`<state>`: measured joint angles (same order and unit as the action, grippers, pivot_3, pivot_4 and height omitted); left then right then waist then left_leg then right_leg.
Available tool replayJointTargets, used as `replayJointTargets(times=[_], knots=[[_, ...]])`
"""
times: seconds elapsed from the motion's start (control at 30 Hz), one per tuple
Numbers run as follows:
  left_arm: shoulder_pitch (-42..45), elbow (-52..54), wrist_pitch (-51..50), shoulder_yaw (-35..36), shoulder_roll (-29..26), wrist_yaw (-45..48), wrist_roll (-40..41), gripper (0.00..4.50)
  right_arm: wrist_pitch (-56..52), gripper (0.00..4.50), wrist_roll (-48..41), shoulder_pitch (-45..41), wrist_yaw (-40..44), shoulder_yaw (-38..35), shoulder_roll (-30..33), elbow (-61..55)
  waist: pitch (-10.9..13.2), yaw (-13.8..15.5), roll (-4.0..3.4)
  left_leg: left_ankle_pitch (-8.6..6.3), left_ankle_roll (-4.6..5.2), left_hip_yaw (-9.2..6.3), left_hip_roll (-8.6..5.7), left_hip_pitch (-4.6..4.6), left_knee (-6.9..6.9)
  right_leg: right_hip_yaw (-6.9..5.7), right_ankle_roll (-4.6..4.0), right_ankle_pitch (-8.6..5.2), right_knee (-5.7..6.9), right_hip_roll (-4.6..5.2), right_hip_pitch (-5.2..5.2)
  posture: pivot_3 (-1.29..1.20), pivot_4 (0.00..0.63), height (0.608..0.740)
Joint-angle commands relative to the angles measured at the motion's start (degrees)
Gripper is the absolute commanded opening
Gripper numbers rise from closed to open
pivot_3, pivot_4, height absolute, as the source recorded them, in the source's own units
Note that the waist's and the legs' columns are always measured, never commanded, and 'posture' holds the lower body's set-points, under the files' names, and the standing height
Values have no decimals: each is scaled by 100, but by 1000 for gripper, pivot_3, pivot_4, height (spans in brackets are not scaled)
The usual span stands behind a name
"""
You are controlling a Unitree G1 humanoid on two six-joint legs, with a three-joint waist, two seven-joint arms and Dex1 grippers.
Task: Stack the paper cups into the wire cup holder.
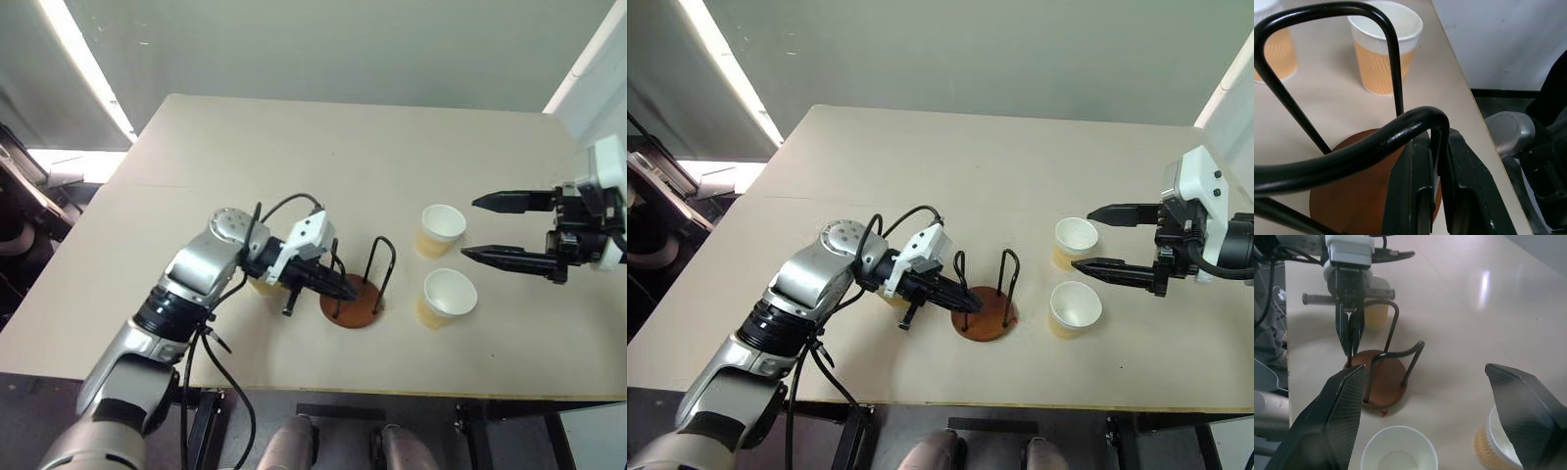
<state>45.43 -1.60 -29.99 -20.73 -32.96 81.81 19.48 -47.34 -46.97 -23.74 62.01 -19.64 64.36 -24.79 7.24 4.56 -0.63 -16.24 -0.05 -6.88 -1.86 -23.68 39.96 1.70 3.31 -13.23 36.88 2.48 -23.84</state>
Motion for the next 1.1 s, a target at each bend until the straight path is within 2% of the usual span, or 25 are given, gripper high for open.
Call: replayJointTargets(times=[0.03, 0.37, 0.47, 0.77, 0.97, 1.1], knots=[[-80, 94, 401, -80, 139, -145, -211, 45, 67, 4034, -66, -71, 12, -231, 149, -92, 0, -5, 0, 0, 0, 1, 0, 1, 0, 0, 0, 0, 1, 0, 0, 0, 150, 740], [-167, -288, 1012, -212, 109, -73, -671, 45, 124, 4034, -28, -194, -15, -57, 143, -29, 0, -4, 0, -1, 1, 0, 0, 3, 0, 0, 1, -1, 1, 0, 1, 0, 150, 740], [-123, -225, 946, -112, 82, -69, -632, 874, 124, 4034, -16, -253, -25, 24, 134, -22, -1, -4, -1, -1, 1, 1, 0, 6, 0, 1, 1, -1, 2, 0, 1, 0, 150, 740], [47, 291, 549, 117, -215, -20, -423, 3882, 129, 4034, 32, -429, 59, 193, 225, 150, -1, -4, -1, -1, 1, 0, 0, 4, -1, 0, 1, -1, 1, -1, 0, 0, 150, 740], [202, 566, 488, 273, -678, 99, -470, 3882, 132, 4034, 114, -550, 58, 425, 237, 203, -1, -19, -1, -1, 1, 1, 0, 4, -1, 0, 0, -1, 1, -1, -1, 0, 150, 740], [241, 537, 633, 454, -1025, 215, -456, 3882, 165, 4034, 381, -862, 113, 958, 197, 382, -1, -42, -1, -1, 1, 0, 1, 6, -2, 1, 0, -1, 2, -1, -1, 0, 150, 740]])
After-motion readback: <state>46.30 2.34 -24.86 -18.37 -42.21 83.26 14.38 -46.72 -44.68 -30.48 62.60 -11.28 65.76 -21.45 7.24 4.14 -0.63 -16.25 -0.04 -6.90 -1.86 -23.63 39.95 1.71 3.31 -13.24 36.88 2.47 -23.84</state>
